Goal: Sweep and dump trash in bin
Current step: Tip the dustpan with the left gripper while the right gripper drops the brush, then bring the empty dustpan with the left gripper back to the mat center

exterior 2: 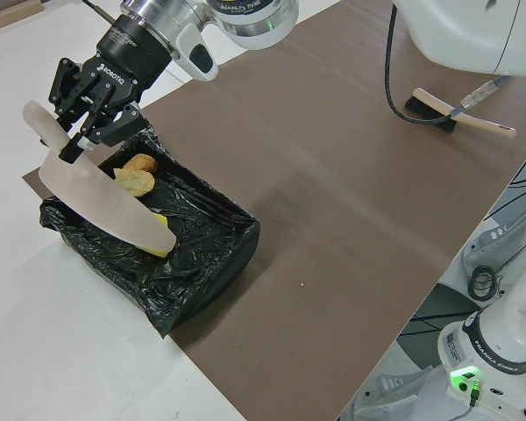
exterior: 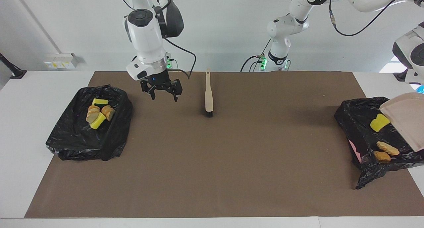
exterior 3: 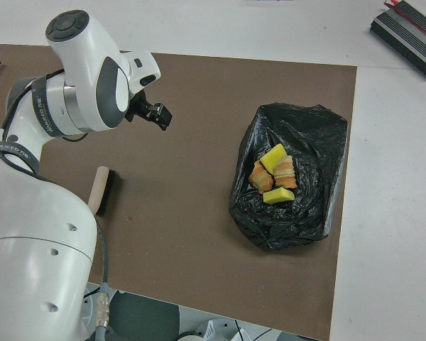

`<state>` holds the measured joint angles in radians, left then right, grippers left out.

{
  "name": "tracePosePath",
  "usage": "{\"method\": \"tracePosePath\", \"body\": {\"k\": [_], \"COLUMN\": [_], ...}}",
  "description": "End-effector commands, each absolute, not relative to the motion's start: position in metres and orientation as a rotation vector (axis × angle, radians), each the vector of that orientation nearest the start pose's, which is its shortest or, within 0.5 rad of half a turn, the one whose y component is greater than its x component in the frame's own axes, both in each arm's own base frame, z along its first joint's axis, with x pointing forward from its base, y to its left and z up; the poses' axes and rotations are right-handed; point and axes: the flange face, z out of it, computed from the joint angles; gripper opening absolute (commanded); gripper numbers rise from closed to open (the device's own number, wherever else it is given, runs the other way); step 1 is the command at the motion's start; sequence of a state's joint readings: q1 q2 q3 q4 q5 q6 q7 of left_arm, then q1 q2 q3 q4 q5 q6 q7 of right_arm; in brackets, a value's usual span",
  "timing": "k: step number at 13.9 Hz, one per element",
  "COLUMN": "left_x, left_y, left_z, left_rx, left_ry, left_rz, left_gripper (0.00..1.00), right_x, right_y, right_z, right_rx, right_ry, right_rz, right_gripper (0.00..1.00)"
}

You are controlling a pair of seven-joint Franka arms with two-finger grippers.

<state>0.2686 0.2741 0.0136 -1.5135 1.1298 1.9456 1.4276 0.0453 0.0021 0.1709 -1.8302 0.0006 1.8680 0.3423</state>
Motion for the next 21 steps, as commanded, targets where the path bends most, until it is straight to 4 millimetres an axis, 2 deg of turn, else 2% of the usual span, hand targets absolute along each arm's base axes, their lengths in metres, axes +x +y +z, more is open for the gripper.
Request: {"method": "tracePosePath", "body": {"k": [1, 3, 5, 8, 11, 15, 17, 18, 19, 20, 21], "left_x": [0.616, 0.612, 0.609, 0.609, 0.605, 0.591, 0.586, 0.586, 0.586, 0.585, 0.582], "left_y": [0.232, 0.224, 0.202, 0.150, 0.133, 0.104, 0.088, 0.075, 0.060, 0.053, 0.049], "left_z": [0.578, 0.595, 0.603, 0.597, 0.581, 0.558, 0.545, 0.536, 0.528, 0.519, 0.517], "left_rx": [-1.548, -1.561, -1.639, -1.738, -1.951, -2.247, -2.421, -2.466, -2.490, -2.553, -2.632], "left_ry": [1.441, 1.435, 1.448, 1.510, 1.549, 1.438, 1.306, 1.262, 1.229, 1.154, 1.082], "left_rz": [0.897, 0.853, 0.790, 0.763, 0.640, 0.431, 0.346, 0.330, 0.322, 0.297, 0.254], "left_gripper": [0.00, 0.00, 0.00, 0.00, 0.00, 0.00, 0.00, 0.00, 0.00, 0.00, 0.00], "right_x": [0.557, 0.554, 0.549, 0.544, 0.538, 0.538, 0.538, 0.537, 0.530, 0.523, 0.520], "right_y": [0.083, 0.049, 0.031, -0.005, -0.031, -0.034, -0.028, -0.026, -0.020, -0.017, -0.020], "right_z": [0.546, 0.562, 0.571, 0.580, 0.586, 0.587, 0.589, 0.591, 0.601, 0.625, 0.638], "right_rx": [-3.182, -3.188, -3.189, -3.188, -3.178, -3.166, -3.162, -3.163, -3.176, -3.163, -3.160], "right_ry": [0.123, 0.116, 0.132, 0.133, -0.074, -0.028, 0.144, 0.152, 0.125, 0.124, 0.135], "right_rz": [-0.009, -0.028, -0.024, -0.033, -0.025, -0.029, -0.036, -0.041, -0.035, -0.063, -0.056], "right_gripper": [1.00, 1.00, 1.00, 1.00, 1.00, 1.00, 1.00, 1.00, 1.00, 1.00, 1.00]}}
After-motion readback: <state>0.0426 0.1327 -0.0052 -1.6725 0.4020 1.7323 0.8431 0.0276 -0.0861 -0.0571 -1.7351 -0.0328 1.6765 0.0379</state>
